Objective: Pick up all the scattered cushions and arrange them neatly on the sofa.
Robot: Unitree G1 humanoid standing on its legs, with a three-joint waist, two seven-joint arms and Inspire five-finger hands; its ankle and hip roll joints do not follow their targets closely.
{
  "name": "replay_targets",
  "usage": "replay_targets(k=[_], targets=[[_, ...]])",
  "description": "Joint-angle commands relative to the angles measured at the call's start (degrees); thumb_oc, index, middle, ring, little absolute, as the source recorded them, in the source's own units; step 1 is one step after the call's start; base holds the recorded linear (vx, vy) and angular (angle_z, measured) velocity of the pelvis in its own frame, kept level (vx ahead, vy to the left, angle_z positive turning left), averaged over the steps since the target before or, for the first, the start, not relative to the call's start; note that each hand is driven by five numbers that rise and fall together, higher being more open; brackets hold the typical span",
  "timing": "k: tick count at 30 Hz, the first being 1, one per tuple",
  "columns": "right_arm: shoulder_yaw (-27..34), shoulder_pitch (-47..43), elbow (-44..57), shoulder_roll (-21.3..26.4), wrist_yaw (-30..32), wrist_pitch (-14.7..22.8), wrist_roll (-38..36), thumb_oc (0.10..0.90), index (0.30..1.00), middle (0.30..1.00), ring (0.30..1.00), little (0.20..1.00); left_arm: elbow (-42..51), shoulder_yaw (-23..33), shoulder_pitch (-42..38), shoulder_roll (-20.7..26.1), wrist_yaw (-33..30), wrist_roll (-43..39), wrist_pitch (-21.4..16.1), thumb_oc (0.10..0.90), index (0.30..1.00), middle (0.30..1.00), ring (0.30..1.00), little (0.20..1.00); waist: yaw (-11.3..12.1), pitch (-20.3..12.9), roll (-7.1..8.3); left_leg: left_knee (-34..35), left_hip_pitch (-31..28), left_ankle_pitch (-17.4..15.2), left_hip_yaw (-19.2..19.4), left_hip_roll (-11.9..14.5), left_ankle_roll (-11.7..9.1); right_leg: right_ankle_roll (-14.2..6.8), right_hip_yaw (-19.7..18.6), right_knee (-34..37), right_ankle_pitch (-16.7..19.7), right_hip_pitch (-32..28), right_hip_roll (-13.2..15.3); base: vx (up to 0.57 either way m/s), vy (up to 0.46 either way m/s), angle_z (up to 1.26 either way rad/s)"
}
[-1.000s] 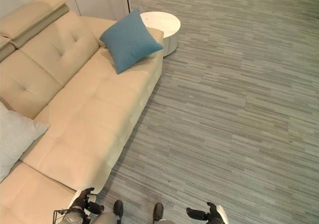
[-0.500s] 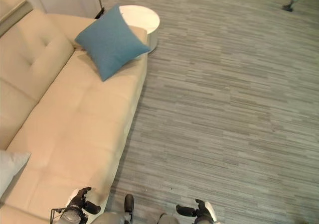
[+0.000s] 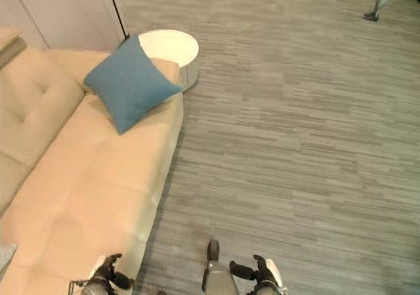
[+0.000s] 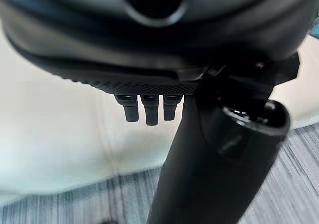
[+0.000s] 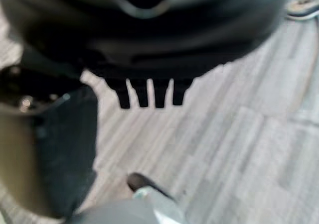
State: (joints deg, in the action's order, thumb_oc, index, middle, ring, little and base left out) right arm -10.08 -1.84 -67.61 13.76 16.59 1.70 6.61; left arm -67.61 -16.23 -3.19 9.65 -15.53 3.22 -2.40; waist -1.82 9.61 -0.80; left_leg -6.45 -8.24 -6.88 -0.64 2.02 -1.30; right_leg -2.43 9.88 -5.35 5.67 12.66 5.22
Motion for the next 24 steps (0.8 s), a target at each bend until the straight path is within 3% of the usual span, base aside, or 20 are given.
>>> replay_targets(k=[1, 2, 6, 7, 8, 9, 10, 11, 15, 18, 19, 21, 22, 23, 24], targets=[[-1.8, 0.1, 2.1, 2.3, 1.5, 0.9, 0.8, 0.8, 0.9, 0.9, 0.9, 0.9, 1.6, 1.2, -2.5, 1.3, -0.6, -1.7, -3.0, 0.8, 0.9, 0.9, 0.9, 0.9, 1.4, 2.2, 1.8, -14.0, 8.9, 3.6, -2.4, -1.4, -1.0, -2.2, -1.5, 1.4, -5.0, -6.1, 0.4, 0.19, -0.362, 0.19], [-1.5, -0.3, 2.4, 2.7, 1.6, 0.9, -0.2, 0.8, 0.9, 0.9, 0.9, 0.9, 2.4, 0.9, -2.7, 1.2, -0.3, -2.3, -3.1, 0.8, 0.9, 0.9, 0.9, 0.9, 2.2, 3.5, 2.58, -24.0, 14.6, 6.0, -0.5, -0.4, -1.0, -0.6, -1.1, 2.3, -6.2, -8.3, 0.2, 0.13, -0.258, -0.09], [-1.7, 0.3, 3.1, 2.5, 2.3, 0.8, -0.2, 0.8, 0.9, 0.9, 0.9, 0.9, 3.5, 0.6, -2.4, 1.1, -0.5, -3.6, -2.9, 0.8, 0.9, 0.9, 0.9, 0.9, 2.9, 4.0, 2.98, -26.4, 18.3, 4.2, 2.4, -0.3, -0.4, 0.0, -1.0, 3.5, -7.8, -11.2, 0.1, 0.24, -0.18, -0.06], [-1.7, 0.4, 3.3, 2.5, 2.8, 0.9, -0.2, 0.8, 0.9, 0.9, 0.9, 0.9, 3.7, 0.3, -2.5, 0.8, -0.6, -3.8, -2.8, 0.8, 0.9, 0.9, 0.9, 0.9, 3.2, 3.7, 2.85, -22.2, 20.6, 3.0, 2.9, -2.0, -0.1, -0.2, -1.0, 4.1, -8.9, -12.5, -0.3, 0.21, -0.051, -0.04], [-1.7, 0.5, 3.3, 2.5, 2.8, 0.9, -0.2, 0.8, 0.9, 0.9, 0.9, 0.9, 3.8, 0.3, -2.4, 0.7, -0.6, -3.8, -2.8, 0.8, 0.9, 0.9, 0.9, 0.9, 3.2, 3.8, 2.83, -22.2, 20.5, 2.8, 2.9, -2.0, 0.0, -0.3, -1.0, 4.1, -9.0, -12.7, -0.3, 0.43, -0.089, -0.04], [-1.9, 0.4, 3.5, 2.5, 3.4, 1.1, -0.3, 0.8, 0.9, 0.9, 0.9, 0.9, 3.6, -0.1, -2.5, 0.4, -0.9, -3.6, -2.4, 0.8, 0.9, 0.9, 0.9, 0.9, 3.3, 3.3, 2.4, -14.7, 22.1, 1.7, 4.2, -3.0, 0.4, -0.8, -0.6, 5.1, -10.4, -14.4, -1.1, 0.23, -0.033, -0.02], [-1.9, 0.4, 3.5, 2.5, 3.4, 1.1, -0.3, 0.8, 0.9, 0.9, 0.9, 0.9, 3.6, -0.1, -2.5, 0.4, -0.9, -3.6, -2.4, 0.8, 0.9, 0.9, 0.9, 0.9, 3.3, 3.5, 2.49, -14.4, 21.7, 1.8, 4.2, -3.2, 0.5, -0.9, -0.6, 5.2, -10.5, -14.7, -0.9, 0.48, -0.048, 0.05], [-2.3, 0.5, 3.7, 2.3, 4.1, 1.2, -0.3, 0.8, 0.9, 0.9, 0.9, 0.9, 3.9, -0.5, -2.6, 0.2, -1.4, -3.3, -1.9, 0.8, 0.9, 0.9, 0.9, 0.9, 3.8, 2.8, 1.18, -4.8, 22.9, 6.3, 4.3, -3.1, -0.1, -1.1, -0.7, 6.0, -12.1, -16.6, -3.1, 0.27, -0.015, 0.23], [-3.0, 1.0, 4.0, 1.3, 4.3, 0.9, 0.4, 0.8, 0.9, 0.9, 0.9, 0.9, 3.6, -0.3, -2.1, 0.2, -1.3, -3.6, -1.9, 0.8, 0.9, 0.9, 0.9, 0.9, 4.6, 2.3, 0.69, 3.5, 23.5, 10.3, 5.0, -2.9, -0.7, -1.0, -1.4, 5.0, -15.4, -20.1, -4.9, 0.38, 0.017, 0.17], [-3.4, 1.3, 3.1, 0.7, 4.1, 0.7, 1.5, 0.8, 0.9, 0.9, 0.9, 0.9, 2.7, 1.2, -0.6, 0.0, -1.6, -4.5, -1.8, 0.8, 0.9, 0.9, 0.9, 0.9, 5.4, 0.5, 1.47, 0.7, 22.2, 9.2, 3.4, -4.5, 0.6, -1.8, -1.7, 1.7, -16.0, -20.9, -3.8, 0.4, 0.104, -0.16], [-3.2, 1.3, 2.7, 0.6, 3.7, 0.7, 1.6, 0.8, 0.9, 0.9, 0.9, 0.9, 2.0, 1.7, -0.2, -0.1, -1.5, -4.7, -1.9, 0.8, 0.9, 0.9, 0.9, 0.9, 5.8, -0.2, 1.88, 0.1, 21.5, 8.2, 3.7, -4.7, 1.2, -2.6, -1.6, 0.0, -16.0, -20.9, -3.0, 0.42, 0.158, -0.41], [-3.7, 0.6, 2.4, 0.3, 3.0, 0.3, 2.6, 0.8, 0.9, 0.9, 0.9, 0.9, 2.0, 2.3, -0.1, 0.4, -1.5, -5.3, -1.7, 0.8, 0.9, 0.9, 0.9, 0.9, 6.2, -0.8, 2.36, -0.3, 18.2, 5.0, 3.6, -5.8, 3.7, -5.7, -1.7, -13.5, -10.5, -16.2, -0.6, 0.32, 0.158, -0.41], [-3.6, 0.6, 2.4, 0.3, 3.0, 0.3, 2.6, 0.8, 0.9, 0.9, 0.9, 0.9, 2.0, 2.3, -0.1, 0.4, -1.5, -5.3, -1.7, 0.8, 0.9, 0.9, 0.9, 0.9, 6.2, -0.8, 2.37, -0.3, 18.3, 5.0, 3.6, -5.8, 3.7, -5.7, -1.7, -13.5, -10.5, -16.1, -0.6, 0.18, 0.115, -0.13], [-4.1, -0.2, 2.9, 0.3, 2.8, -0.1, 3.2, 0.8, 0.9, 0.9, 0.9, 0.9, 2.2, 2.2, -0.3, 1.0, -1.4, -5.2, -1.6, 0.8, 0.9, 0.9, 0.9, 0.9, 5.6, -0.1, 1.54, 0.0, 16.0, 3.7, 2.8, -5.7, 5.1, -7.5, -1.4, -22.8, -6.1, -11.4, 0.2, 0.17, 0.09, 0.11], [-4.5, -0.5, 3.2, 0.1, 2.8, 0.0, 3.6, 0.8, 0.9, 0.9, 0.9, 0.9, 2.1, 2.2, -0.4, 1.3, -1.4, -5.2, -1.7, 0.8, 0.9, 0.9, 0.9, 0.9, 5.3, 0.1, 0.93, 0.6, 14.7, 3.3, 2.5, -5.4, 5.5, -7.5, -0.6, -25.9, -5.5, -9.0, 1.0, 0.25, 0.097, 0.17]])
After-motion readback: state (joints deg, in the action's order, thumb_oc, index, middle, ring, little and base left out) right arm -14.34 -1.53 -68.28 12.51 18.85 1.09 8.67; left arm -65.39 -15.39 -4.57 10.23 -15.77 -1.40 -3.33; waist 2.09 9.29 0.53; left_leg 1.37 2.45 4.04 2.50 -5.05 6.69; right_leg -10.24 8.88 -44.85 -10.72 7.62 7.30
